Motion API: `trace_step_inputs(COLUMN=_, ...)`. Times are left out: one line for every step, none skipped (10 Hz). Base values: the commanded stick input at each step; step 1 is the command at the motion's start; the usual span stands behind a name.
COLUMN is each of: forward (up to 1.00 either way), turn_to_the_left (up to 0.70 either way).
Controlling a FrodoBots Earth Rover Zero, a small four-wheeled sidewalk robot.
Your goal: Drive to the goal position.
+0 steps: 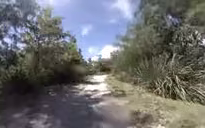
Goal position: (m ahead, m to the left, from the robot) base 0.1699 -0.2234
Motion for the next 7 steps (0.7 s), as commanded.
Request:
trace_step_inputs(forward=0.82, turn_to_the_left=0.24)
trace_step_inputs(forward=0.82, turn_to_the_left=0.29)
trace_step_inputs(forward=0.82, turn_to_the_left=0.04)
trace_step_inputs(forward=0.82, turn_to_the_left=0.00)
trace_step_inputs(forward=0.82, turn_to_the_left=0.00)
trace_step_inputs(forward=0.82, turn_to_the_left=0.00)
trace_step_inputs(forward=0.82, turn_to_the_left=0.00)
